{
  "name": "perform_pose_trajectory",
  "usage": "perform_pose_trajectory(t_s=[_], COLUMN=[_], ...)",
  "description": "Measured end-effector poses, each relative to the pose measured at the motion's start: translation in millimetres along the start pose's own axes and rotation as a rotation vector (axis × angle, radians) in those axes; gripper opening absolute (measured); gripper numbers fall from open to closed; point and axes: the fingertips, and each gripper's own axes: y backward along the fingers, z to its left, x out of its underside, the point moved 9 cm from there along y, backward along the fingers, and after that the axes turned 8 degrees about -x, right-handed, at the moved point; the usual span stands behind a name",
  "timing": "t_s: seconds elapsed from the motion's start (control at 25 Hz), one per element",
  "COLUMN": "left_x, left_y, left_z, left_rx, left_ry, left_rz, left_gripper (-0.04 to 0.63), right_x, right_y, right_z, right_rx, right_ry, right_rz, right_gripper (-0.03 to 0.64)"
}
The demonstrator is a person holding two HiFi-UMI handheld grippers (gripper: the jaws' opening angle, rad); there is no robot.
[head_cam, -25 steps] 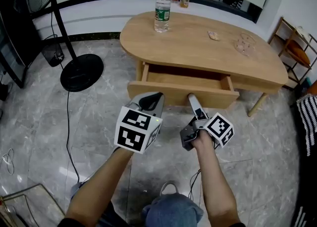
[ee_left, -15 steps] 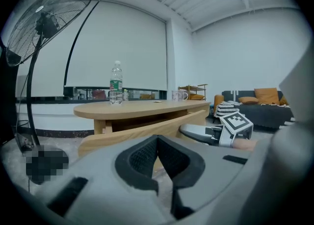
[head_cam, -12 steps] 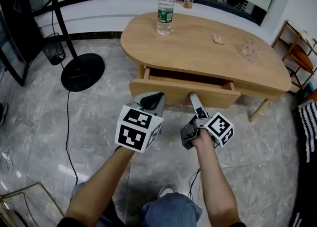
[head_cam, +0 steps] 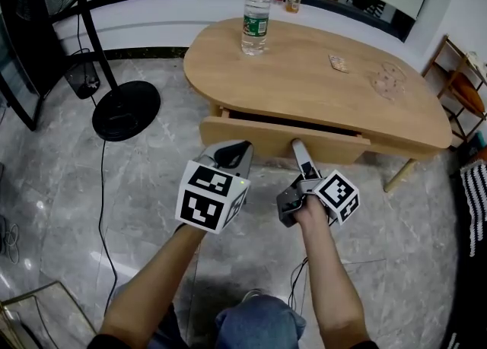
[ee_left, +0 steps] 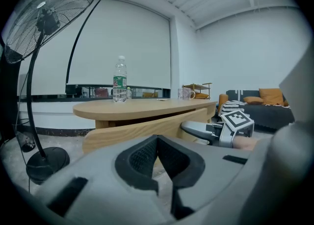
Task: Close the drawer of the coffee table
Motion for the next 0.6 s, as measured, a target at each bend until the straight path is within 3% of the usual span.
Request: perform_pose_trajectory(t_s=[0.6], left_x=[-7.2], left_y=[-33.2], left_z=[5.8], left_rx=[-0.006], left_ry=[-0.002], left_rz=[0.001], left_gripper=[0.003], right_x=[-12.4], right_y=[-28.7], right_z=[-11.6], right_rx=[-0.01], right_ry=[0.001], right_rz=[0.016], right_gripper=[0.499])
